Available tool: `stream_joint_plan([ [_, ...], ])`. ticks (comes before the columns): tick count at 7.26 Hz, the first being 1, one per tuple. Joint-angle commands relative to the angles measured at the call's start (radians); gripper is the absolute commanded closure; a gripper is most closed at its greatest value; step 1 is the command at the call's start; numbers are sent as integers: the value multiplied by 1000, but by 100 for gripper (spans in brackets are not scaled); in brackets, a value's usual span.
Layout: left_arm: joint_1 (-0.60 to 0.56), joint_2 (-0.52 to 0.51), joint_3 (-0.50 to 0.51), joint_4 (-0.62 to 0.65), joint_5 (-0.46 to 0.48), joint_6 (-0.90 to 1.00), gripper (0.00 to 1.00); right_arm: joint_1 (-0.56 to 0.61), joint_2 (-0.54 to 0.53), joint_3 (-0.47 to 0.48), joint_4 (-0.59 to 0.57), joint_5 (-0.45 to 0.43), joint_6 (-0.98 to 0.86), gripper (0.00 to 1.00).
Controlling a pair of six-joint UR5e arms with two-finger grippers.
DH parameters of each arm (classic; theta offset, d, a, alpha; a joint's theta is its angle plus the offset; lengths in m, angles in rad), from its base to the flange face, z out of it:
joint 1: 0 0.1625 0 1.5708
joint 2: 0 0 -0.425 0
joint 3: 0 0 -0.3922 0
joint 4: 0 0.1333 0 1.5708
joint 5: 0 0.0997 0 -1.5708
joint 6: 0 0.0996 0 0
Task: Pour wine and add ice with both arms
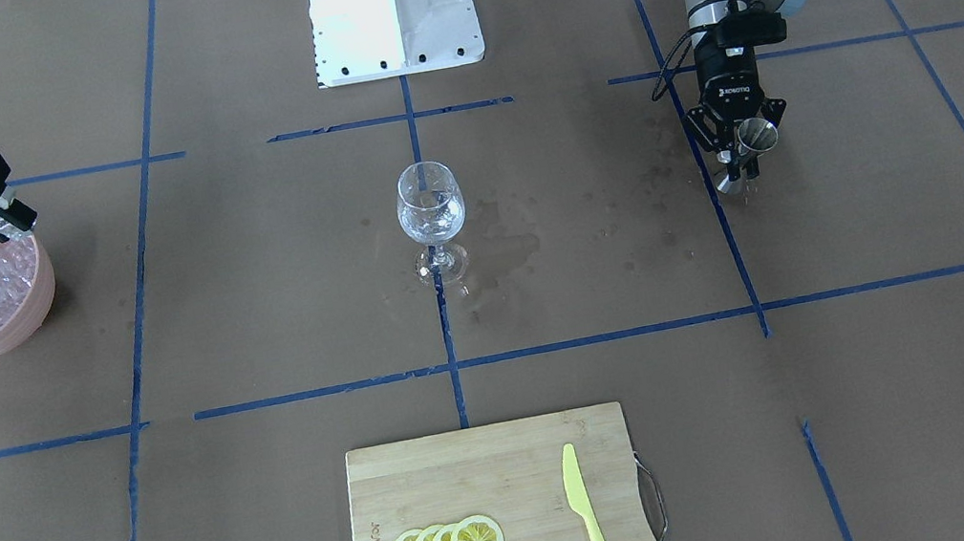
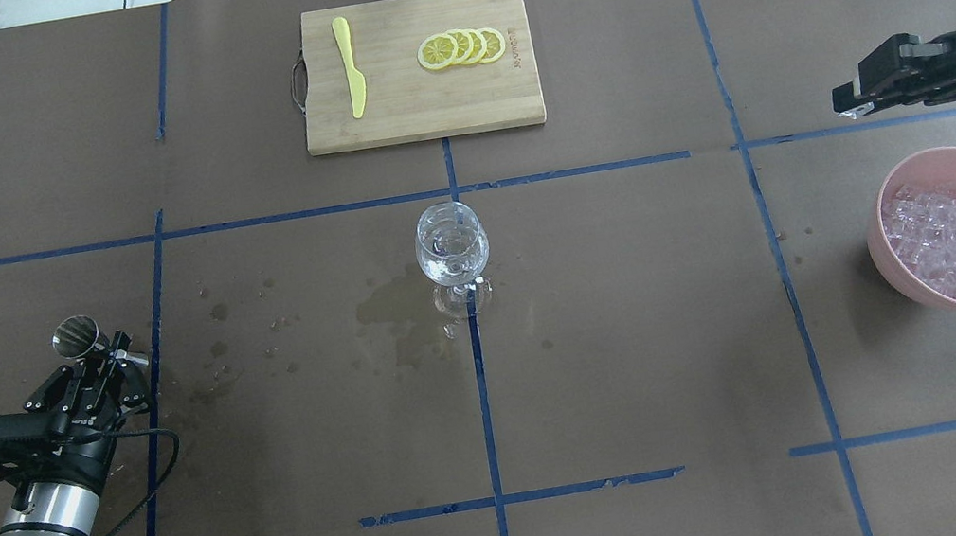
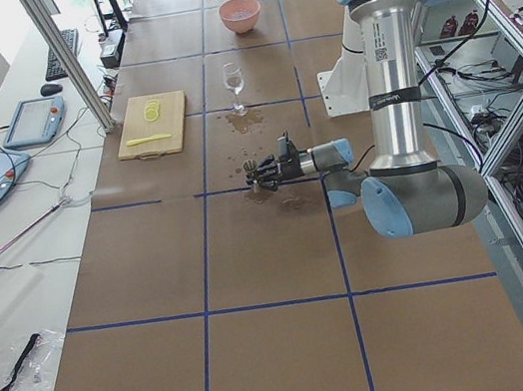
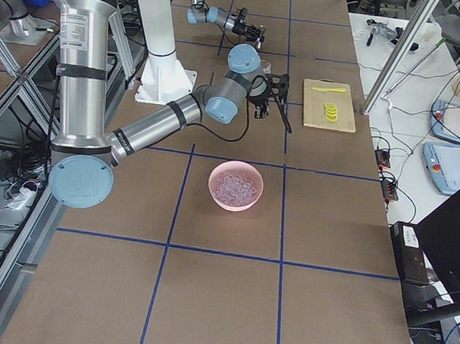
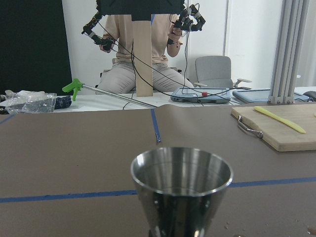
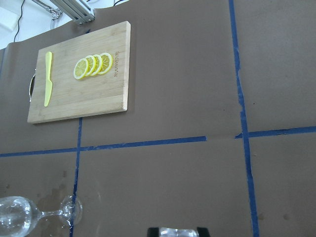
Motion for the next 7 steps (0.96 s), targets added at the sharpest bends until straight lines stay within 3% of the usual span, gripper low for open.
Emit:
stream_joint_plan([
  [1, 0, 1, 1, 1, -3, 3, 79, -19, 41, 0, -1, 5, 26, 100],
  [5, 0, 1, 1, 1, -31, 3, 75, -74, 96, -4, -4, -8, 79, 100],
  [7, 0, 1, 3, 0, -48, 1, 62, -85, 98, -4, -4, -12, 79, 100],
])
